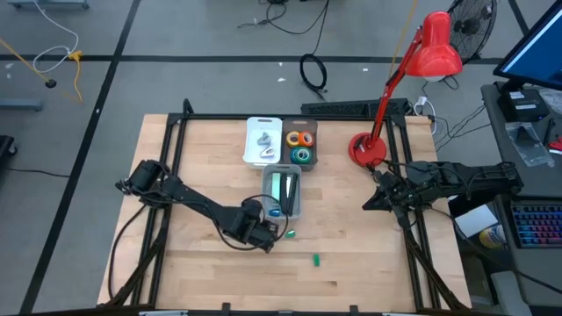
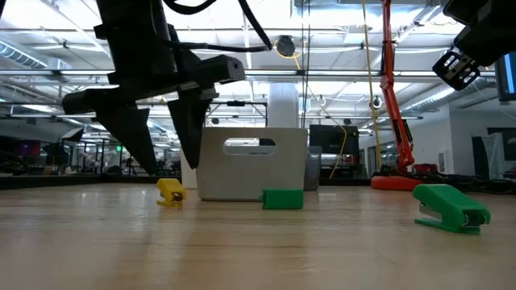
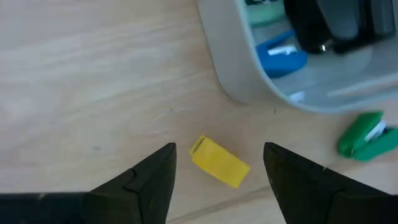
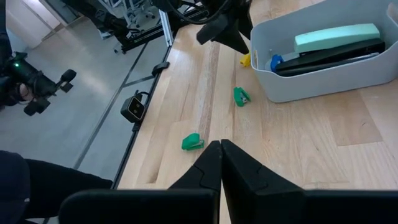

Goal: Pick and place Stapler, Stapler remover, tape
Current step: Put the yellow stapler into the gray bin

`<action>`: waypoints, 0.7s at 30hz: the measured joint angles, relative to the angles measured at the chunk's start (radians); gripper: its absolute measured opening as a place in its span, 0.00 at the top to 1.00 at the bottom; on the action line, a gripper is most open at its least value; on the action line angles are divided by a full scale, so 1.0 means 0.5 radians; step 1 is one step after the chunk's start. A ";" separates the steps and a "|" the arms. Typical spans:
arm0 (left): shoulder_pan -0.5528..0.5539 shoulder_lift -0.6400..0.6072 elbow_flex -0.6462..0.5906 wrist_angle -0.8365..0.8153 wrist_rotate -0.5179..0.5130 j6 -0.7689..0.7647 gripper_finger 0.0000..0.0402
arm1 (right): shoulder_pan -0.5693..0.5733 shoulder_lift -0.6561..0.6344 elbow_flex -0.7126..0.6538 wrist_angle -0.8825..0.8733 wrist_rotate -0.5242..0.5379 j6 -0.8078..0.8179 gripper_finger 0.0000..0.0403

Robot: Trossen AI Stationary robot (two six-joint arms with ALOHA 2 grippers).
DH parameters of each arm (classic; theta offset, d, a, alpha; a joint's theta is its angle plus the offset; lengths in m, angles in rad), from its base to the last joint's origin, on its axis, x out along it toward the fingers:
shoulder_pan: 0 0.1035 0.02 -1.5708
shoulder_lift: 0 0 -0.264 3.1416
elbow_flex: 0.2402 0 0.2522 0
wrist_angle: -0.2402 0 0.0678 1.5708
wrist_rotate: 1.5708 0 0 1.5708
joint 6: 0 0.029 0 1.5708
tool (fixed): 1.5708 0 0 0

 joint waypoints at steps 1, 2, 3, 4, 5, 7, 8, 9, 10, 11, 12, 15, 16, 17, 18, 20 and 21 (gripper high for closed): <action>-0.002 0.000 0.000 0.000 0.004 0.063 0.39 | 0.000 0.000 0.000 0.000 0.001 0.009 1.00; -0.002 0.000 0.000 0.000 0.005 0.120 0.39 | 0.000 0.000 0.000 0.000 0.000 0.015 1.00; -0.002 0.000 0.000 0.001 0.003 0.174 0.39 | 0.000 0.000 0.000 0.000 0.001 0.023 1.00; -0.002 0.000 0.000 0.006 -0.007 0.220 0.39 | 0.000 0.000 0.000 0.000 0.001 0.022 1.00; -0.002 0.000 0.000 0.018 -0.020 0.263 0.39 | 0.000 0.000 0.000 0.000 0.001 0.023 1.00; 0.000 0.000 0.000 0.071 -0.035 0.397 0.39 | 0.000 0.000 0.000 0.000 0.001 0.023 1.00; 0.005 0.000 0.000 0.099 -0.035 0.478 0.39 | 0.000 0.000 0.000 0.000 0.001 0.023 1.00; 0.010 0.000 0.001 0.122 -0.036 0.548 0.39 | 0.000 0.000 0.000 0.000 0.001 0.023 1.00; 0.016 0.000 0.001 0.133 -0.037 0.598 0.39 | 0.000 0.000 0.000 0.000 0.001 0.023 1.00; 0.024 0.000 0.001 0.135 -0.040 0.638 0.39 | 0.000 0.000 0.000 0.000 0.001 0.023 1.00; 0.031 0.000 0.001 0.131 -0.043 0.667 0.39 | 0.000 0.000 0.000 0.000 0.001 0.024 1.00; 0.048 0.000 0.001 0.128 -0.043 0.750 0.39 | 0.000 0.000 0.000 0.000 0.005 0.069 1.00; 0.055 0.000 0.001 0.128 -0.040 0.774 0.39 | 0.000 0.000 0.000 0.000 0.004 0.076 1.00; 0.060 0.000 0.000 0.131 -0.031 0.789 0.39 | 0.000 0.000 0.000 0.000 0.004 0.083 1.00; 0.066 0.000 -0.008 0.143 -0.026 0.801 0.39 | 0.000 0.000 0.000 0.000 0.004 0.088 1.00; 0.070 0.000 -0.028 0.155 -0.020 0.800 0.39 | 0.000 0.000 0.000 0.000 0.005 0.090 1.00; 0.070 0.000 -0.035 0.157 -0.015 0.800 0.39 | 0.000 0.000 0.000 0.000 0.004 0.090 1.00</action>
